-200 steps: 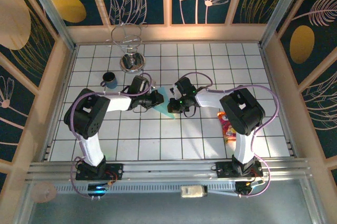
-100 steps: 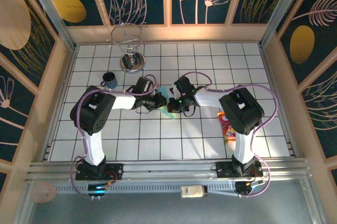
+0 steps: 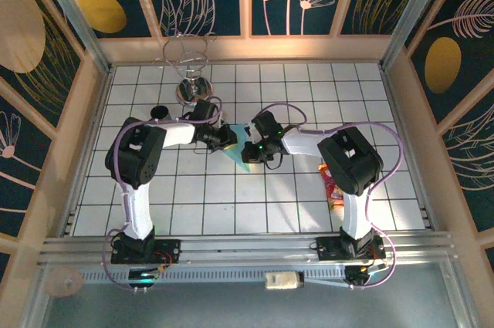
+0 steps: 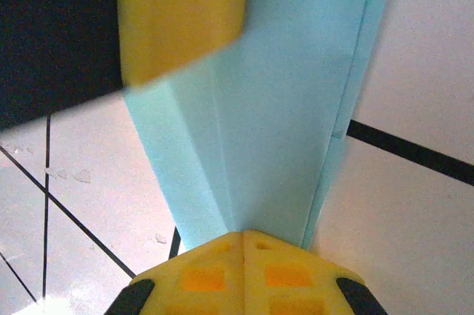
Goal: Fold a paper plane with a square sheet of paper (pick it up from the middle)
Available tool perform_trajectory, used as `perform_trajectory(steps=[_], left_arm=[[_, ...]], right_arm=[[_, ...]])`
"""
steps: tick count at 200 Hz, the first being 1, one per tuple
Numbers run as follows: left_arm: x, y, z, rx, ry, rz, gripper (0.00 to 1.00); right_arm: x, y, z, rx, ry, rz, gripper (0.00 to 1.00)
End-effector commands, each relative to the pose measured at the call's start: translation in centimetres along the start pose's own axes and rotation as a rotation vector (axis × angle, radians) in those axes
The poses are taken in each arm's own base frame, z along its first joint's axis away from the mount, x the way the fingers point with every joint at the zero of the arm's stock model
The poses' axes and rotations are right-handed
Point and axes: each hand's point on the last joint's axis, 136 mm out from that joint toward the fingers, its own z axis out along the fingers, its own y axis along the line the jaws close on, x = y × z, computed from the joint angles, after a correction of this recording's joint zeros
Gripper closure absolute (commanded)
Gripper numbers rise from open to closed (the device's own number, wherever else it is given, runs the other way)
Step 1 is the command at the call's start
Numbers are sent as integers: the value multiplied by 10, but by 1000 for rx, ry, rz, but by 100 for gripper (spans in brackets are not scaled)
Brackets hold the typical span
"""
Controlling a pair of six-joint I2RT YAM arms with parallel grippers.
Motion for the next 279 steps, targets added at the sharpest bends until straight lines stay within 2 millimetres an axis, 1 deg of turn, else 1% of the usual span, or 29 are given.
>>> perform_trajectory(steps=[1,36,58,73,104,124,138,148,162,181,206,219,230,247,259,279], left_arm=[[-31,69,-9,-225,-79,-23,87],[-60,87,-20,-272,-114,-33,87],[-76,89,-25,-290,-142,-27,87],[-85,85,-27,-290,-152,-18,86],[-102,67,-34,-261,-184,12,86],[-105,52,-42,-220,-204,35,86],[-102,43,-54,-202,-224,39,86],[-97,29,-63,-158,-241,53,86],[-84,17,-74,-94,-259,51,85],[-60,1,-76,-16,-249,44,86],[-29,-19,-62,43,-209,56,86],[-15,-32,-48,63,-172,76,86],[-7,-41,-36,72,-141,93,85],[-3,-39,-22,49,-116,90,86],[-2,-33,-14,31,-103,79,86],[-7,-24,-6,-18,-98,68,86]], right_arm=[[98,-84,16,309,301,98,100],[102,-85,11,318,307,87,100],[102,-85,9,317,305,78,100],[101,-82,8,306,302,68,100],[103,-76,4,281,309,44,100],[105,-75,1,272,314,29,100],[105,-74,0,270,313,26,100],[105,-72,-1,261,313,22,100],[103,-69,-1,249,309,19,100],[103,-68,-1,241,313,17,100],[105,-69,0,245,324,16,100],[106,-70,1,245,330,17,100],[108,-70,1,247,335,16,100],[109,-71,2,251,339,18,100],[109,-72,2,253,341,19,100],[113,-72,3,254,353,17,100]])
